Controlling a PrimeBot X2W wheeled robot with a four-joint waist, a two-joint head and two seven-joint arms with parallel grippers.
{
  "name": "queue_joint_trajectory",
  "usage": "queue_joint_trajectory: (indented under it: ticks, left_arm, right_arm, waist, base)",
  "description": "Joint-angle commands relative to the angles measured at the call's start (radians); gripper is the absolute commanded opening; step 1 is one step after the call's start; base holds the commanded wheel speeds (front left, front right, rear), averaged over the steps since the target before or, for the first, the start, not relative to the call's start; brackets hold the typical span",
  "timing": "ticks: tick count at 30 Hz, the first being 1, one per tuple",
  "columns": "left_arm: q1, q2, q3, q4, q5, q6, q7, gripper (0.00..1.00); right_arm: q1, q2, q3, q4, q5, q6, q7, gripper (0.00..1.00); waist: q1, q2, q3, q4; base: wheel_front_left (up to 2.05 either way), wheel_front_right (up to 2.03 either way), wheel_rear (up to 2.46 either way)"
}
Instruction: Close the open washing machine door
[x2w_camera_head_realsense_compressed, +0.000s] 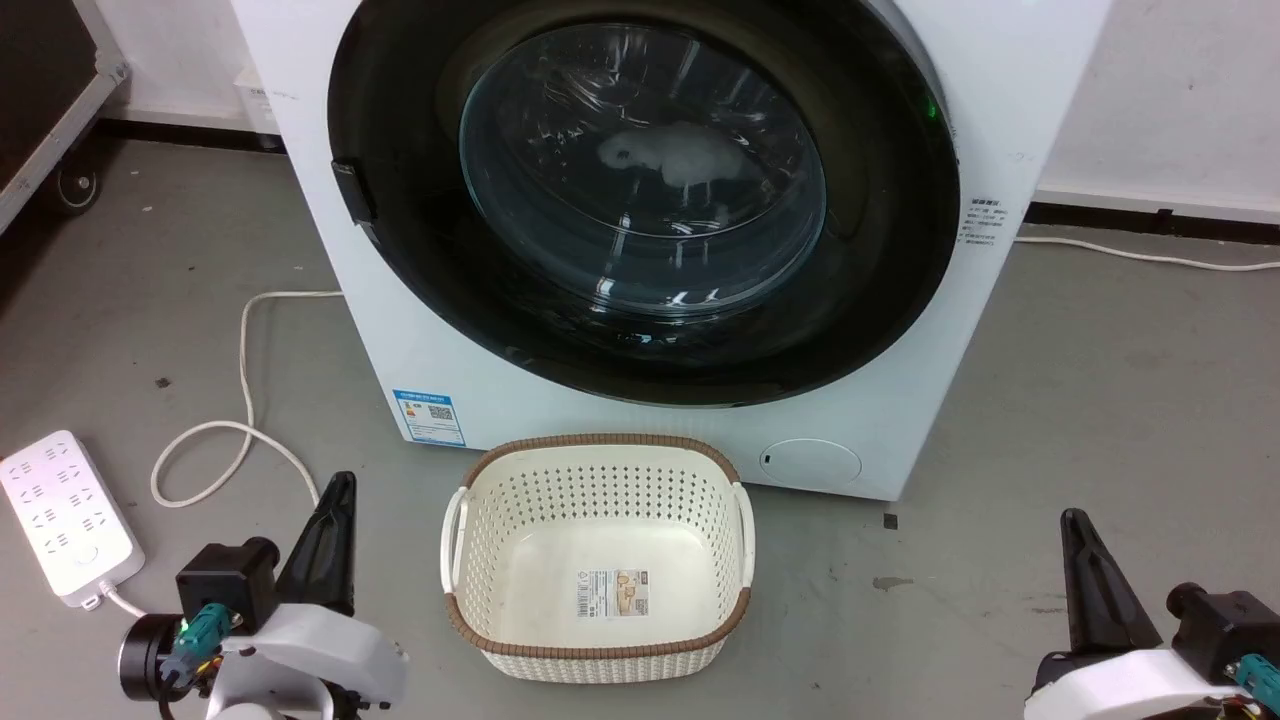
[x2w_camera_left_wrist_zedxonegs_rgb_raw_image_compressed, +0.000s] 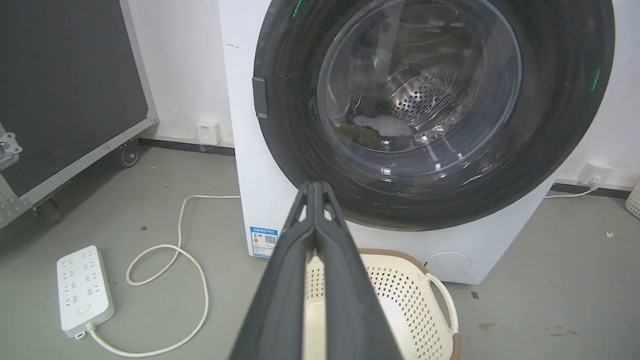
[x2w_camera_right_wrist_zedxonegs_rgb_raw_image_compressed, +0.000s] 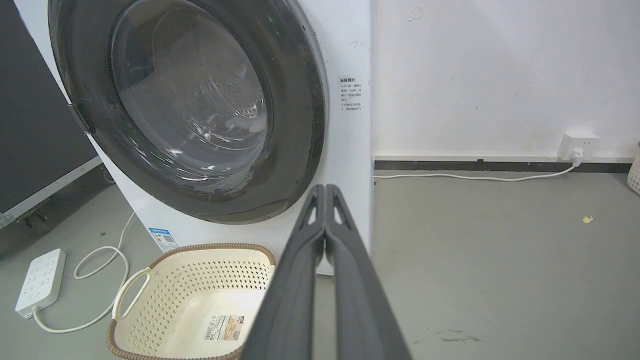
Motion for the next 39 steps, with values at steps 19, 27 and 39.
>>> queue_joint_trajectory:
  ticks: [19, 27, 39]
  left_arm:
    - [0.023, -0.042, 0.028, -0.035, 0.068, -0.004, 0.033, 0.00]
    - [0.030, -0.058, 0.038, -0.048, 0.093, -0.005, 0.046, 0.00]
    - [0.040, -0.081, 0.053, -0.067, 0.131, -0.007, 0.066, 0.00]
  right_arm:
    - [0.002, -0.001, 0.020, -0.037, -0.027, 0.000, 0.040, 0.00]
    - [0.003, -0.001, 0.027, -0.050, -0.037, 0.000, 0.056, 0.00]
    - [0.004, -0.001, 0.038, -0.069, -0.052, 0.000, 0.081, 0.00]
  waist:
    - [-0.0001, 0.0000, 0.000, 0.011]
    - [-0.0001, 0.0000, -0.001, 0.015]
    - [-0.0001, 0.0000, -0.001, 0.022]
  base:
    - [0.00, 0.00, 0.00]
    - [0.00, 0.00, 0.00]
    - [0.00, 0.00, 0.00]
